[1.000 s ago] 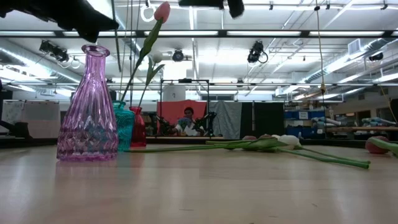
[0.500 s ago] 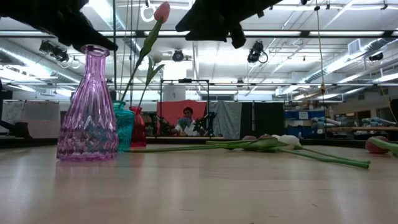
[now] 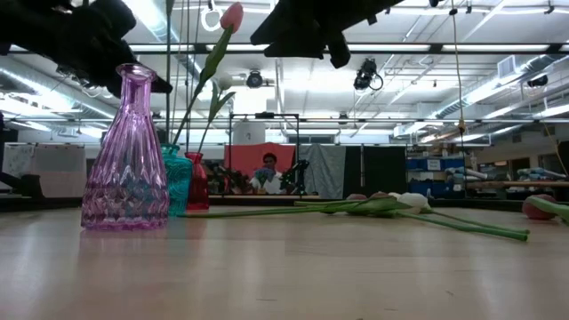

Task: Sort flowers into vase by color
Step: Put the left pink flower into the blue vase

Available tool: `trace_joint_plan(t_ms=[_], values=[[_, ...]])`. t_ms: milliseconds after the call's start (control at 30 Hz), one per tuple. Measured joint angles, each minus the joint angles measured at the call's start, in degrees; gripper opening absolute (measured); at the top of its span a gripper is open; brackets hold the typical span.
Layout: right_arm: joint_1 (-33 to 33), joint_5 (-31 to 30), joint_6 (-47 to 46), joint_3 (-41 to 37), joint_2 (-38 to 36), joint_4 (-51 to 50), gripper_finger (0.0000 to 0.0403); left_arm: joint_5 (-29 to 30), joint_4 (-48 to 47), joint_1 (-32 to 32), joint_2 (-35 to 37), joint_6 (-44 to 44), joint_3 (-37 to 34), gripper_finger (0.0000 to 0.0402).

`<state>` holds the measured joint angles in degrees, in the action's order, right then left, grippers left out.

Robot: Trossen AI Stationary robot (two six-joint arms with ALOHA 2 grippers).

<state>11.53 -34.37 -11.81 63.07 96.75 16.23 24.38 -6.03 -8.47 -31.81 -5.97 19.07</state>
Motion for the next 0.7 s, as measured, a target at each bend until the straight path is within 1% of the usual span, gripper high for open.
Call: trace_joint_plan(t_ms=[233,400,700], values=[[-0.1,0.0,0.0,0.0,0.0,-0.1,0.0170,0.0,1.5,0.9,0.0,-2.1,-3.3,0.0000],[-0.4,0.0,0.0,0.0,0.0,-0.1,0.0170,-0.3,6.4,1.9,-0.1,-2.7,-7.1,0.0000],[-0.4,0.0,-0.2,0.0,0.0,0.0,0.0170,-5.4,12.5,4.6,-0.1,-4.2,-11.3,0.0001]])
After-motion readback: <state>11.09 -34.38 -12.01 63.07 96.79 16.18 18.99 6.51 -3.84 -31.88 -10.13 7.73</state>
